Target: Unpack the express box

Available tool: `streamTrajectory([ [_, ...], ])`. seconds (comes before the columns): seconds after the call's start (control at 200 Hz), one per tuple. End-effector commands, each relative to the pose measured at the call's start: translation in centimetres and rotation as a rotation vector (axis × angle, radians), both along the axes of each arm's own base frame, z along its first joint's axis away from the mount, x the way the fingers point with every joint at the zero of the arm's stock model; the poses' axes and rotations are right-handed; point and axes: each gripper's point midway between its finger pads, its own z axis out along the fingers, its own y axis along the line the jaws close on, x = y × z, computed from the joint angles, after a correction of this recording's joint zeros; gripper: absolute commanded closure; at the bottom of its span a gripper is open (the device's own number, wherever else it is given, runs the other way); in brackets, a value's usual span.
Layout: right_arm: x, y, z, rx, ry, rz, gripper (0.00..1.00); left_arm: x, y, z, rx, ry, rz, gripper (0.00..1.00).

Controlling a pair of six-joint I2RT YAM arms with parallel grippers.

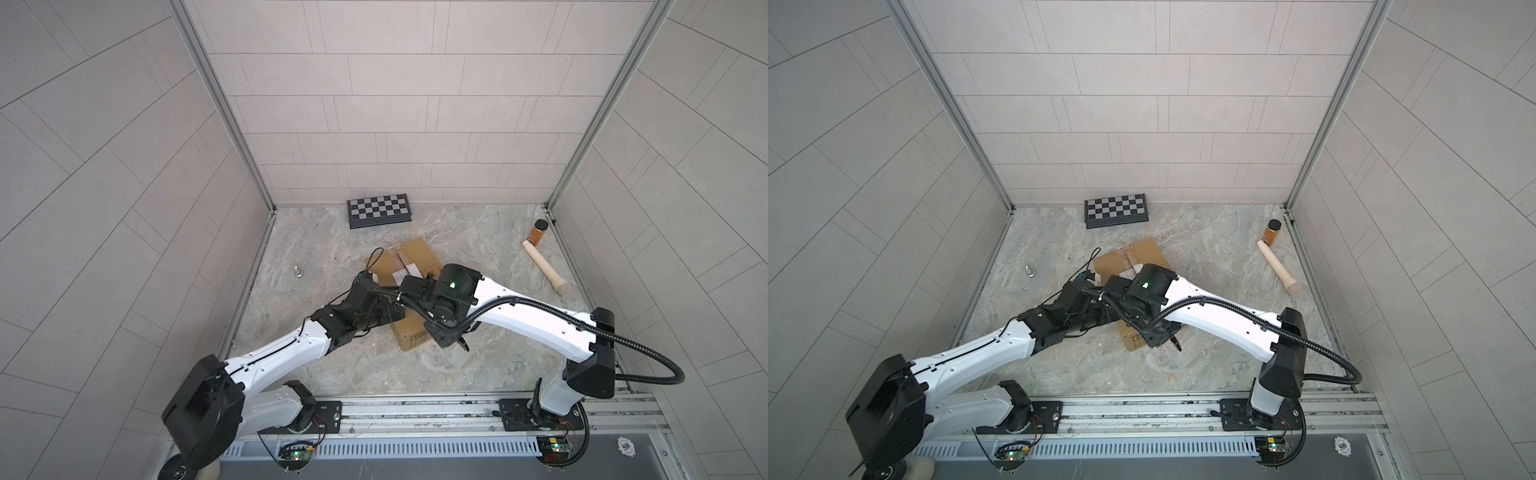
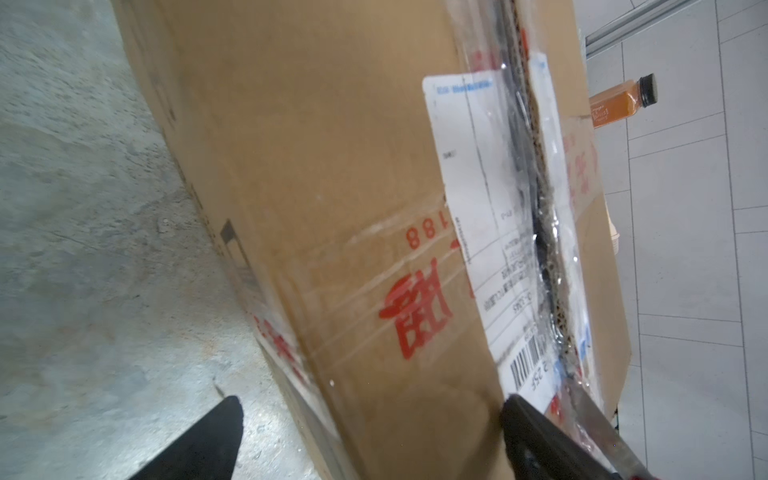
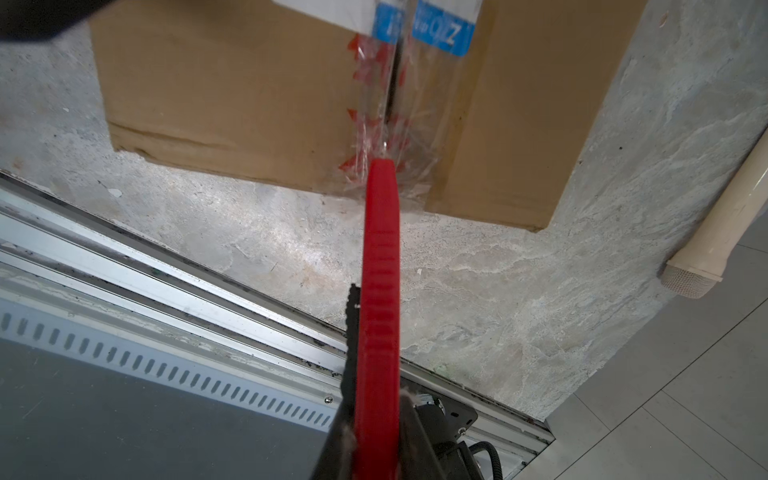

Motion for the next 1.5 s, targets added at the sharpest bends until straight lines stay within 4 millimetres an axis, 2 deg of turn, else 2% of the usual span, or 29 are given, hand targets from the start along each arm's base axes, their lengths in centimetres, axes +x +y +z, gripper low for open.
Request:
streamTrajectory([
  [0.0, 1.0, 3.2, -1.7, 0.106, -0.001, 0.027, 1.00, -1.2, 2.5, 0.0, 0.126, 0.047, -0.028, 0.00],
  [0.13, 0.2, 3.3, -2.0, 0.131, 0.033, 0.031, 1.00, -0.3, 2.4, 3.6, 0.109, -0.020, -0.041, 0.00],
  [0.245, 0.0, 3.5, -1.7, 0.177, 0.028, 0.015, 1.00, 0.0, 2.2, 4.3, 0.105, -0.034, -0.039, 0.00],
  [0.32, -0.2, 3.1, -1.6, 0.178, 0.025, 0.003, 1.00, 0.2, 2.2, 3.6, 0.122, -0.018, -0.034, 0.00],
  [0.471, -0.6, 2.0, -1.3, 0.160, 0.010, -0.021, 1.00, 0.0, 2.7, 0.5, 0.222, 0.065, -0.029, 0.00],
  [0.621, -0.9, -0.1, -0.6, 0.096, -0.001, -0.038, 1.00, -1.0, 4.7, -2.8, 0.369, 0.162, -0.005, 0.00],
  [0.741, -2.1, -1.5, -0.4, 0.057, 0.017, -0.034, 1.00, -1.6, 5.6, -3.9, 0.407, 0.202, 0.009, 0.00],
  [0.896, -3.3, -2.4, -0.5, 0.036, 0.039, -0.039, 1.00, -1.9, 5.9, -4.3, 0.415, 0.212, 0.018, 0.00],
  [0.991, -3.4, -2.2, -0.7, 0.037, 0.043, -0.041, 1.00, -2.0, 5.7, -4.6, 0.396, 0.214, 0.016, 0.00],
  [1.101, -2.6, -1.4, -0.9, 0.042, 0.018, -0.044, 1.00, -2.0, 5.4, -4.7, 0.375, 0.212, 0.011, 0.00],
  [1.211, -1.6, 0.0, -1.5, 0.052, -0.011, -0.052, 1.00, -2.0, 5.0, -4.6, 0.350, 0.198, 0.006, 0.00],
  [1.367, 0.6, 2.9, -2.5, 0.117, -0.070, -0.072, 1.00, -1.9, 4.5, -4.6, 0.318, 0.186, -0.007, 0.00],
  [1.492, 1.4, 3.8, -3.2, 0.122, -0.090, -0.080, 1.00, -2.0, 4.1, -5.2, 0.300, 0.193, -0.012, 0.00],
])
